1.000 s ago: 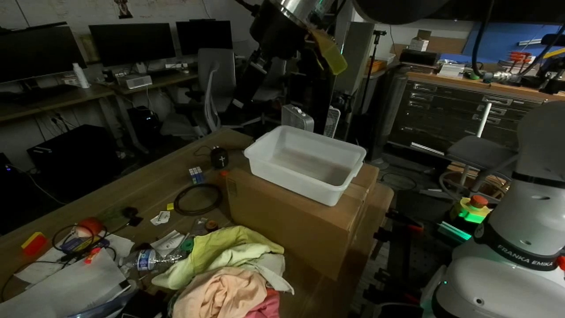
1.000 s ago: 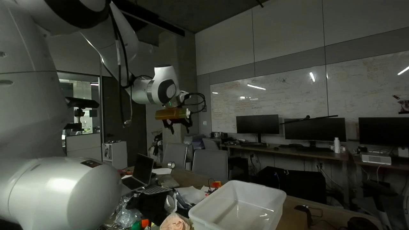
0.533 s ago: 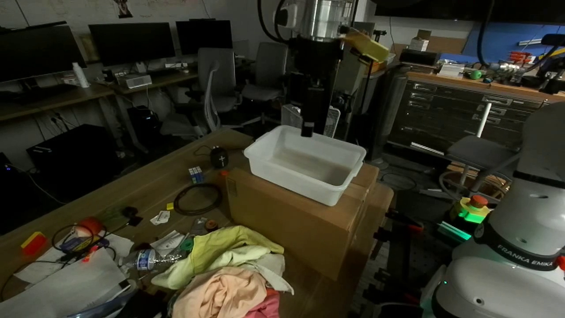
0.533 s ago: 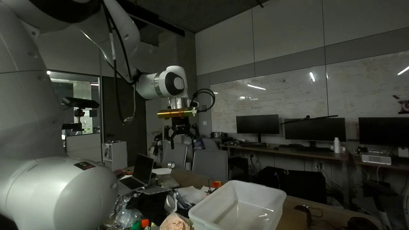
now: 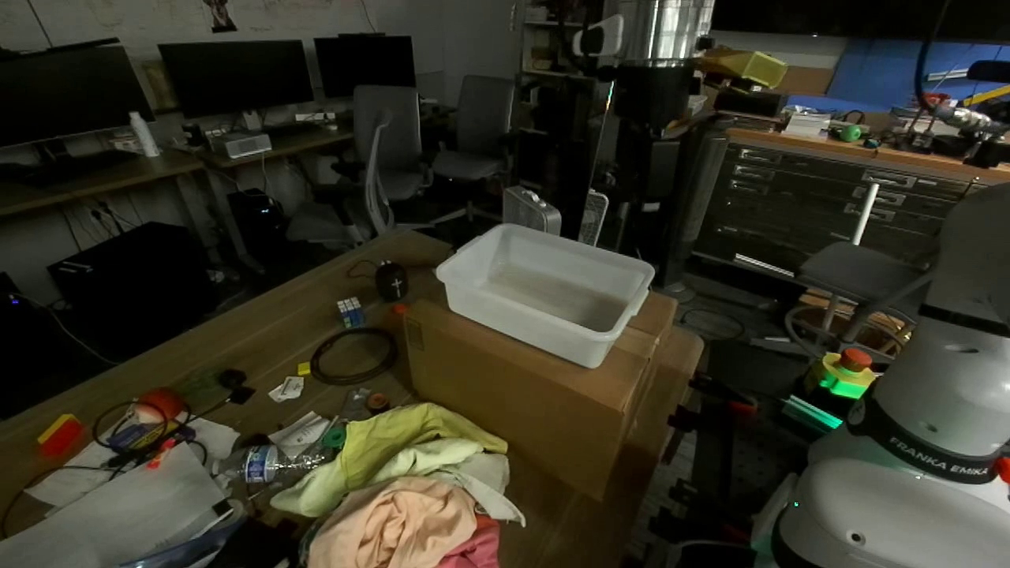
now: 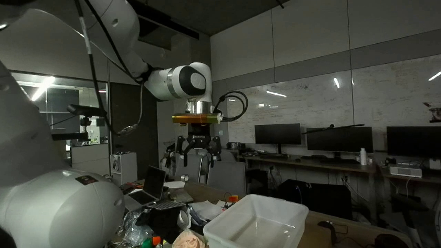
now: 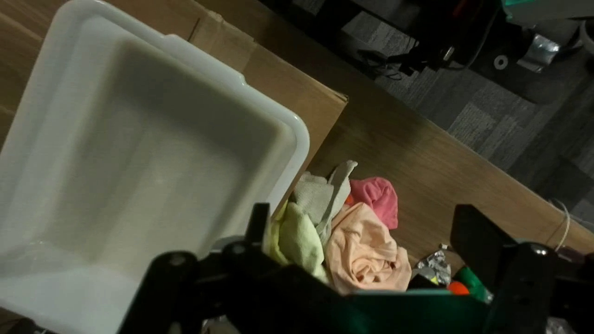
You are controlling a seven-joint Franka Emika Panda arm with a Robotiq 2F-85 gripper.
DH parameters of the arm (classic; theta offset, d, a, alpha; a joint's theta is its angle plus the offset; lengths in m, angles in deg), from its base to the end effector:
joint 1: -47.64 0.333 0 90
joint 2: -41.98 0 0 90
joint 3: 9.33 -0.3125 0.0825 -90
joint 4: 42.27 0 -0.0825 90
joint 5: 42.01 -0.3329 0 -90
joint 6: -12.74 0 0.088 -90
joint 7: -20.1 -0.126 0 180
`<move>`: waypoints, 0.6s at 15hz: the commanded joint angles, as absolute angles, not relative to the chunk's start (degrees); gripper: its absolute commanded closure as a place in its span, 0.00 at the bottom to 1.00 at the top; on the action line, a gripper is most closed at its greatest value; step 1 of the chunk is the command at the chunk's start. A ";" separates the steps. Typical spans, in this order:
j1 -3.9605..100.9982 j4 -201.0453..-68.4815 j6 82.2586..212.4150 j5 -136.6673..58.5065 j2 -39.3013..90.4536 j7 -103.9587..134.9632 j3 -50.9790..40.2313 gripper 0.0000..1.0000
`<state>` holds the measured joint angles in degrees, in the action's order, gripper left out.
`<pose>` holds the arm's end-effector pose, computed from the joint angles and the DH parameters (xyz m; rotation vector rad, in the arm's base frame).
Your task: Remove the clothes from the box and put them on the table
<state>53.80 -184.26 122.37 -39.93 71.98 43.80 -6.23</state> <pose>0.3374 0.0136 0.4669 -3.0474 -0.7583 0.0663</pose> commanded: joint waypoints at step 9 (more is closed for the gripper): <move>51.31 -197.81 137.32 -39.80 87.18 46.58 0.96 0.00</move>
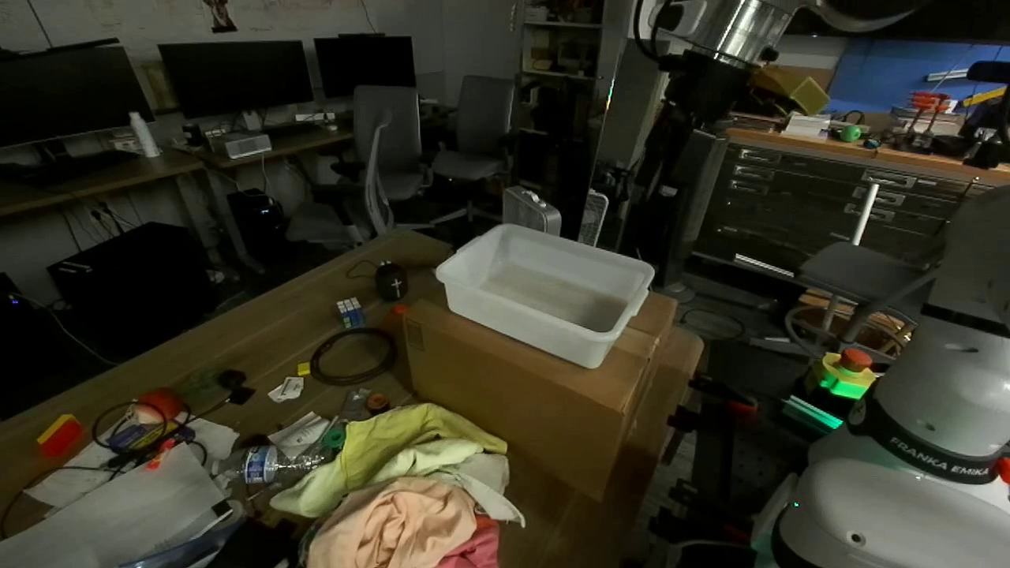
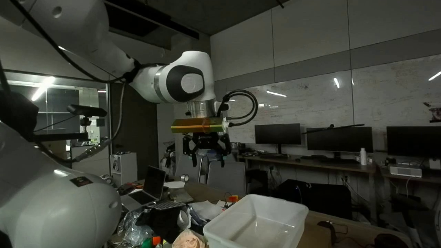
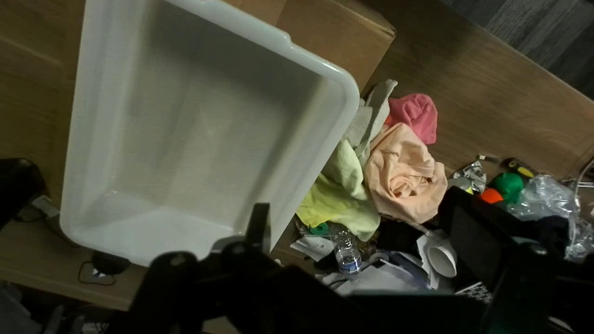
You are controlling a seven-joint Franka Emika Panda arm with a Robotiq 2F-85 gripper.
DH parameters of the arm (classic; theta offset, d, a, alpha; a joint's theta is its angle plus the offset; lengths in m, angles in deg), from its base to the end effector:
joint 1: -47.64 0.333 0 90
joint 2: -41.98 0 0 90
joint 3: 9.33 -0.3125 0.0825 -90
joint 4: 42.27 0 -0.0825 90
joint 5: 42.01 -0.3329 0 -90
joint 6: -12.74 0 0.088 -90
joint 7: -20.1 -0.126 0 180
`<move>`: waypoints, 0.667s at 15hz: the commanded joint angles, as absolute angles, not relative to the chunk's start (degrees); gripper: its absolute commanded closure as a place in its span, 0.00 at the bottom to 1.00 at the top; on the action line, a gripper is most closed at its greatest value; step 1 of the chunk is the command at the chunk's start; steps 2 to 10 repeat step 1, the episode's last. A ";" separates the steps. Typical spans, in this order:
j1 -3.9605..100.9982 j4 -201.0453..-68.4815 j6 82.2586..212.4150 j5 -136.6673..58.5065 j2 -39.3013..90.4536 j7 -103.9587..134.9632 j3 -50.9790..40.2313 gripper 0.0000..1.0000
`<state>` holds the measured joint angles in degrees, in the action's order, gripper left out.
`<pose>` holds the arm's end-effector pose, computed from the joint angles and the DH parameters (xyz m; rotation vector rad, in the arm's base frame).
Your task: Remove the clothes from the box and put them on the table
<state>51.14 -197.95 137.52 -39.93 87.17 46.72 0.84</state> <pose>0.2928 -0.0381 0.4685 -3.0274 -0.6165 -0.4008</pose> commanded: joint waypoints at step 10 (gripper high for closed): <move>51.32 -197.81 137.32 -39.80 87.12 46.57 0.94 0.00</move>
